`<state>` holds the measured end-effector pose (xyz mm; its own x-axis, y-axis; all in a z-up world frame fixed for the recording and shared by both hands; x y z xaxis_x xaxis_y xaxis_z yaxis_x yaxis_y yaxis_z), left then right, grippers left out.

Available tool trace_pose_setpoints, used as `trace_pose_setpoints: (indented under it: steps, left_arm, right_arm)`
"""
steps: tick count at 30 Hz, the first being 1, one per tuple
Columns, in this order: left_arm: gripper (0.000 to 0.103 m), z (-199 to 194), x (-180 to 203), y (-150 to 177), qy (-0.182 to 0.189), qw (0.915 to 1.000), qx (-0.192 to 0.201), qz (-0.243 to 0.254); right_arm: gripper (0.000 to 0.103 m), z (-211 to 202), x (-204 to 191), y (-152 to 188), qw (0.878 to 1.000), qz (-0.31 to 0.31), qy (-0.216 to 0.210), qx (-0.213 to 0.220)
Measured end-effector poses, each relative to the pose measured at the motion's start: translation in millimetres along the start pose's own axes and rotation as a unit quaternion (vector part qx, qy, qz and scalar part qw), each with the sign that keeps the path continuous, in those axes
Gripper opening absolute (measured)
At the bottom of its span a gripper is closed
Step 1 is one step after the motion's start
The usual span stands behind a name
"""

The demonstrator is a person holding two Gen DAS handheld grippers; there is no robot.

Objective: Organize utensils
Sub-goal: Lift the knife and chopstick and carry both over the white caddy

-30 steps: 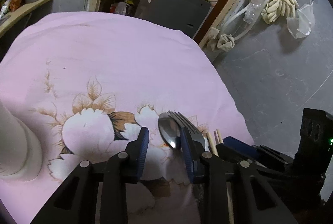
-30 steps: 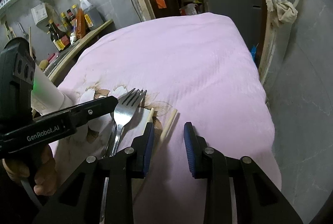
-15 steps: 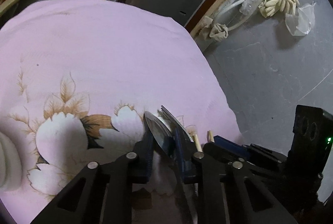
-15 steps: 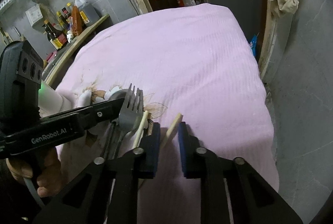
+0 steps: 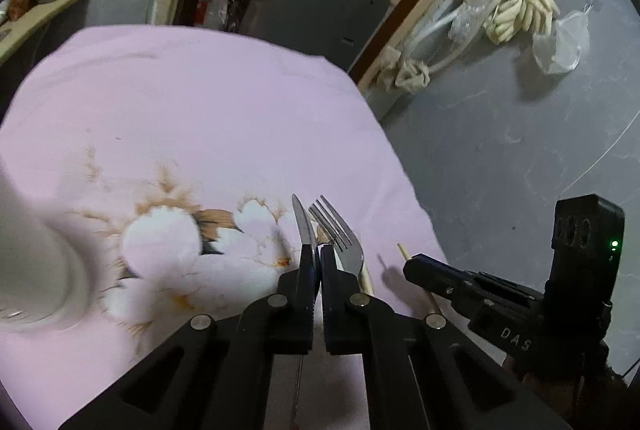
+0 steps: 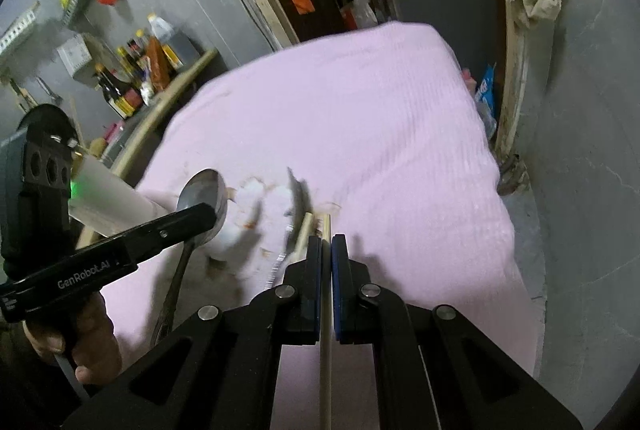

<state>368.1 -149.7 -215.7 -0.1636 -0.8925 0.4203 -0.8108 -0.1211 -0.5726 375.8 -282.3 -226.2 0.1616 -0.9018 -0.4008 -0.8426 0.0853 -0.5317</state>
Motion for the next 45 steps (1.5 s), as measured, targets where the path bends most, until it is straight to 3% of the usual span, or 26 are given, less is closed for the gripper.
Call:
trace_pose_setpoints:
  steps: [17,25,30,37,41,45]
  left_arm:
    - [0.003,-146,-26,-24,0.016,0.9933,0.114,-0.009]
    - [0.003,-213,-63,-64,0.013,0.9835,0.18,-0.009]
    - [0.003,-243,-101,-95,0.002,0.9736,0.227,-0.024]
    - [0.003,-268,-160,-128,0.006,0.9504,0.3,-0.082]
    - [0.003,-266,-187,-129,0.007,0.9372,0.329,-0.114]
    - [0.003,-253,-205,-125,-0.014,0.9298,0.345,-0.128]
  right_arm:
    - [0.004,-70,-93,-20,0.99,-0.016,-0.061,0.123]
    - [0.004,-84,-173,-61,0.971,-0.028,-0.121,0.206]
    - [0.004,-83,-223,-89,0.951,-0.028,-0.161,0.263]
    - [0.004,-65,-268,-116,0.919,-0.002,-0.203,0.339]
    - [0.004,-47,-273,-110,0.908,0.021,-0.199,0.367]
    - [0.004,-28,-273,-102,0.904,0.032,-0.183,0.385]
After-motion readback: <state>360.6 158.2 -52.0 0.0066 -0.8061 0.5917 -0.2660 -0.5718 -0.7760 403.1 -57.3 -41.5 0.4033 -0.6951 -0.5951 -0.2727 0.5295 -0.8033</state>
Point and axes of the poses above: each gripper's, at about its wrist camera, not at the fingertips, and z roughly the way its jaws point, x to its right, y to its underside, the point moved 7 cm from there along z, roughly the way its jaws point, and after that the axes turned 4 degrees about z, right-handed, at the moved point
